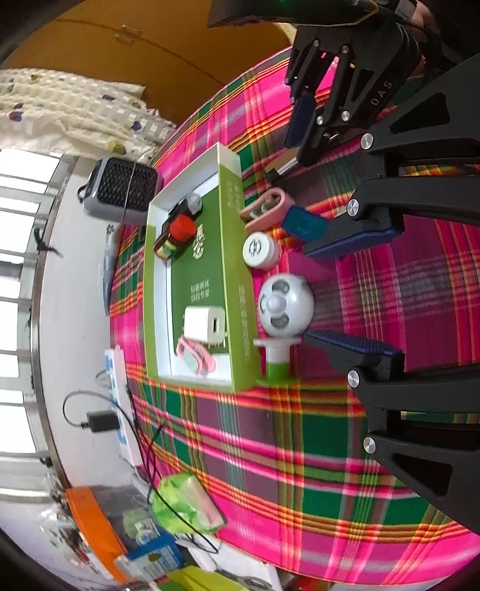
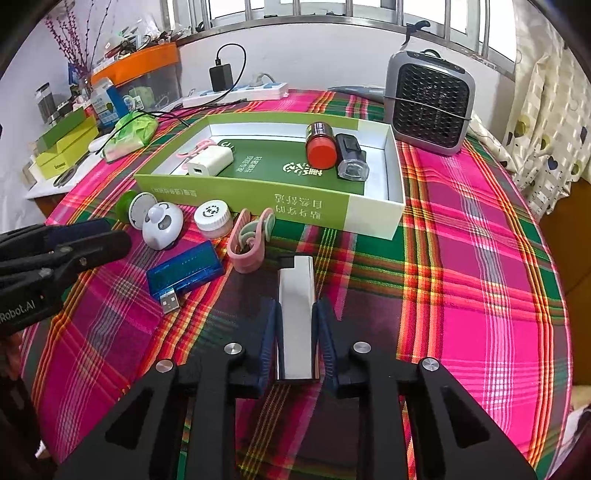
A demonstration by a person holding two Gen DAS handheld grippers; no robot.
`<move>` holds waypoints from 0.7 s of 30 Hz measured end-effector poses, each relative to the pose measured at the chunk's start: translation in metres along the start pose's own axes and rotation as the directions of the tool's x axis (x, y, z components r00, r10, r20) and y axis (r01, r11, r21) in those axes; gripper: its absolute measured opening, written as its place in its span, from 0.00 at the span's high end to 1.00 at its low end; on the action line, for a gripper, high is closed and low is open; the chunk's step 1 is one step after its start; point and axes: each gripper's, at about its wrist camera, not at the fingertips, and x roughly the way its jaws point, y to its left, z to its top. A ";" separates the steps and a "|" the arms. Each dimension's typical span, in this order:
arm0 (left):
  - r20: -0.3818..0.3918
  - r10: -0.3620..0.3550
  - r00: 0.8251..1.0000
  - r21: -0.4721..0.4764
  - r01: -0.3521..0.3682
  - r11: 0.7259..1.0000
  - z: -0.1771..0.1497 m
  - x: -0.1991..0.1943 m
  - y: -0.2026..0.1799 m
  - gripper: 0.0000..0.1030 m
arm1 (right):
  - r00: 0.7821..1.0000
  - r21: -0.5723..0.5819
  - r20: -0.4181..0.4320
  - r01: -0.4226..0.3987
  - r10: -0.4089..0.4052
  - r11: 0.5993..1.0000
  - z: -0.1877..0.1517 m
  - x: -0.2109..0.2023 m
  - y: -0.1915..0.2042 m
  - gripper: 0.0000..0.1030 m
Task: Organize rigid objects
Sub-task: 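Close right gripper on the white-silver rectangular power bank, then close left gripper on the blue USB stick while right gripper holds the power bank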
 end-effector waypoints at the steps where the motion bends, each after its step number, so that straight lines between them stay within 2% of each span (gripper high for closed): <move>1: -0.002 -0.005 1.000 0.008 0.005 1.000 0.001 0.001 -0.002 0.62 | 1.000 0.007 0.003 0.000 0.000 1.000 0.000 -0.001 -0.002 0.76; 4: -0.021 -0.044 0.999 0.026 0.045 0.999 0.003 0.007 -0.008 0.62 | 1.000 0.023 0.016 -0.002 0.002 1.000 -0.001 -0.005 -0.007 0.76; 8: -0.049 -0.034 0.998 0.082 0.038 0.996 0.005 0.016 -0.022 0.62 | 1.000 0.029 0.028 -0.001 0.001 1.000 -0.002 -0.010 -0.013 0.76; 12: -0.063 -0.058 0.996 0.126 0.066 0.990 0.007 0.020 -0.036 0.62 | 0.999 0.044 0.037 -0.001 0.000 0.999 -0.003 -0.014 -0.022 0.76; 21: -0.106 -0.010 0.994 0.166 0.028 0.986 0.010 0.036 -0.042 0.62 | 0.999 0.047 0.044 -0.023 0.021 0.999 -0.004 -0.016 -0.028 0.76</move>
